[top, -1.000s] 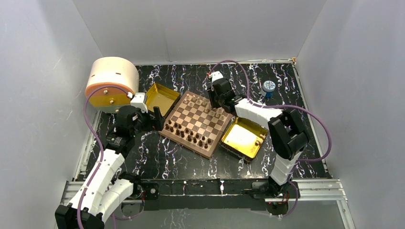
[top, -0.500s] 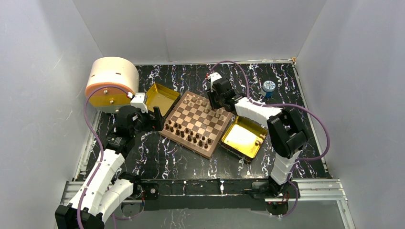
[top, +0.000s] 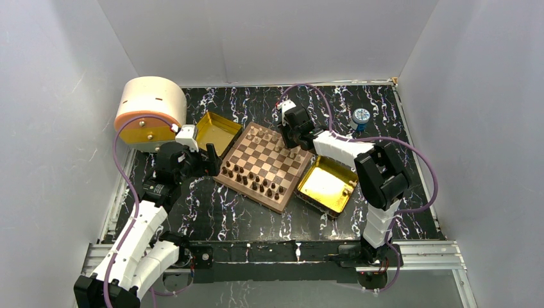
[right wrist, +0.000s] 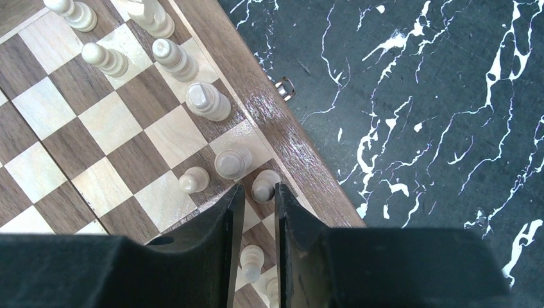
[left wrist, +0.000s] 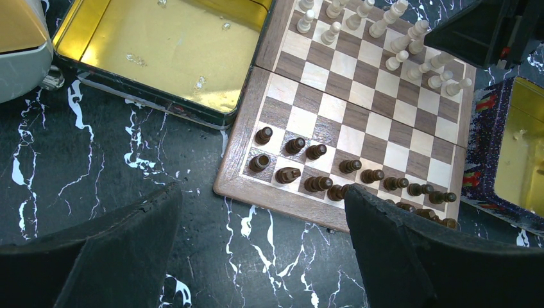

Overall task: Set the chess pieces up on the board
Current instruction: Place the chess piece on the chessboard.

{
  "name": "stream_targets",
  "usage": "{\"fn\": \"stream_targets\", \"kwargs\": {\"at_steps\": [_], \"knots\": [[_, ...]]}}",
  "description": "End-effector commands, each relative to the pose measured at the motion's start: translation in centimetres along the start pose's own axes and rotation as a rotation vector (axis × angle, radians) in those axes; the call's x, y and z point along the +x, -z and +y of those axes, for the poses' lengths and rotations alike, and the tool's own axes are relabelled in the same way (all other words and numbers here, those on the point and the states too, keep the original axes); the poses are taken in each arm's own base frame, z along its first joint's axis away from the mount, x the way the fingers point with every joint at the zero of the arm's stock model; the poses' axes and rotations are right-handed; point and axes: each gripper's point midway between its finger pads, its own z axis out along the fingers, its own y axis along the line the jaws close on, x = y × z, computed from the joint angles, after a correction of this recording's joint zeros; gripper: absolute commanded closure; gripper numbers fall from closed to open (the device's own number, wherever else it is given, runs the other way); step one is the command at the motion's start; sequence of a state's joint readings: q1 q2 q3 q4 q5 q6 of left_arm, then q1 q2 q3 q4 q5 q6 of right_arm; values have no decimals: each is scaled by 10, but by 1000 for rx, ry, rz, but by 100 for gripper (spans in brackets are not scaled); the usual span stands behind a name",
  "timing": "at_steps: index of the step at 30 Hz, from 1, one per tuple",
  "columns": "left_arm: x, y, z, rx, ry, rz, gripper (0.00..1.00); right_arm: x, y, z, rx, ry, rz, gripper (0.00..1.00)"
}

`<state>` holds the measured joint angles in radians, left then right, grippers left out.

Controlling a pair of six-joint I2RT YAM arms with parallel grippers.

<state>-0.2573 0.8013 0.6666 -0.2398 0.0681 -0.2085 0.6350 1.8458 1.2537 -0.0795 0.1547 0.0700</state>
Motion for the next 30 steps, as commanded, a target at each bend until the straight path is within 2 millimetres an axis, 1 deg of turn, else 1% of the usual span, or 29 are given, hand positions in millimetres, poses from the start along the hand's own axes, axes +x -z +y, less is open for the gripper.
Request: {"fn": "stream_targets", "kwargs": {"at_steps": [1, 5, 7, 16, 25, 30], "knots": [[-5, 2, -2, 14, -15, -23, 6, -25, 2, -3, 15, 14, -57, 70], [-5, 3, -3, 14, -15, -24, 6, -25, 4, -5, 22, 12, -56, 75], [-5, 3, -3, 14, -14, -25, 6, -25, 6, -4, 19, 7, -58, 76], [-6, 3, -3, 14, -13, -26, 6, -19, 13, -5, 16, -30, -47, 77], [-6, 4, -3, 16, -13, -30, 6, -17, 15, -11, 19, -74, -35, 76], [-6, 4, -3, 15, -14, -30, 6, -16, 15, -10, 10, -84, -27, 77]]}}
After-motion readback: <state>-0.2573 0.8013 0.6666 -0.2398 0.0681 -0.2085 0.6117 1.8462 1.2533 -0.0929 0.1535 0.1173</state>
